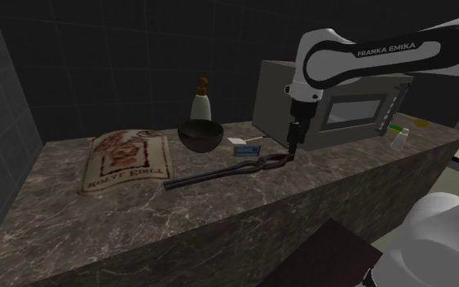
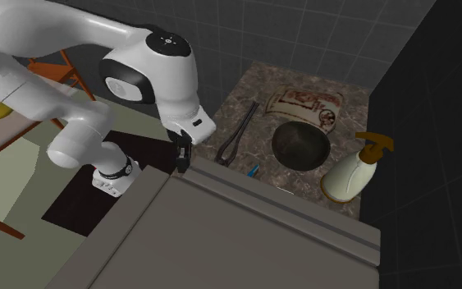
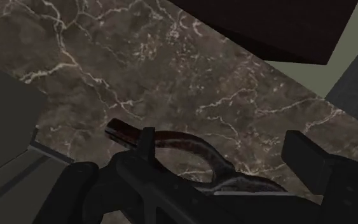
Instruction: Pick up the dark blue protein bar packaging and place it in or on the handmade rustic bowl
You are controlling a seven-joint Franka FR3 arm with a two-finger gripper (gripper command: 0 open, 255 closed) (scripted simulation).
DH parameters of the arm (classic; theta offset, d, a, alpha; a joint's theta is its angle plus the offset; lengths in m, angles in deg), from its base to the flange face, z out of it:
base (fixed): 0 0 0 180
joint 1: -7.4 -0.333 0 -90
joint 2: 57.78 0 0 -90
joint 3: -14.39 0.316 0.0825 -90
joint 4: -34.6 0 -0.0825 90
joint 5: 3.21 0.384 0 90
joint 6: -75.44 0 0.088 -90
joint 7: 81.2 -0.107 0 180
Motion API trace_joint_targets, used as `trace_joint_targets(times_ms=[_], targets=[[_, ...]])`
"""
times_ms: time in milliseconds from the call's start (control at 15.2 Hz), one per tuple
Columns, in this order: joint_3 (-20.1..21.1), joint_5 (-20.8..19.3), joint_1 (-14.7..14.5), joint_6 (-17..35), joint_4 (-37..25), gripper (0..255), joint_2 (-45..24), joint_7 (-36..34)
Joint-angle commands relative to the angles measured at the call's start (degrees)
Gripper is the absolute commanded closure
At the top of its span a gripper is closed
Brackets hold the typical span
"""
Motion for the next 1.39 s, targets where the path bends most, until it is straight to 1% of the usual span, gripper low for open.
trace_joint_targets(times_ms=[0, 198, 396, 792, 1320], targets=[[-1.79, -1.09, -1.07, 2.84, -1.87, 0, -4.13, 7.14], [-3.82, -1.75, -2.69, 6.26, -5.65, 0, -10.51, 16.90], [-5.21, -1.60, -4.23, 9.16, -9.97, 0, -16.90, 26.49], [-5.70, 0.20, -6.48, 13.31, -19.58, 0, -29.08, 44.82], [-5.83, 0.37, -6.18, 18.97, -15.92, 0, -31.08, 44.98]])
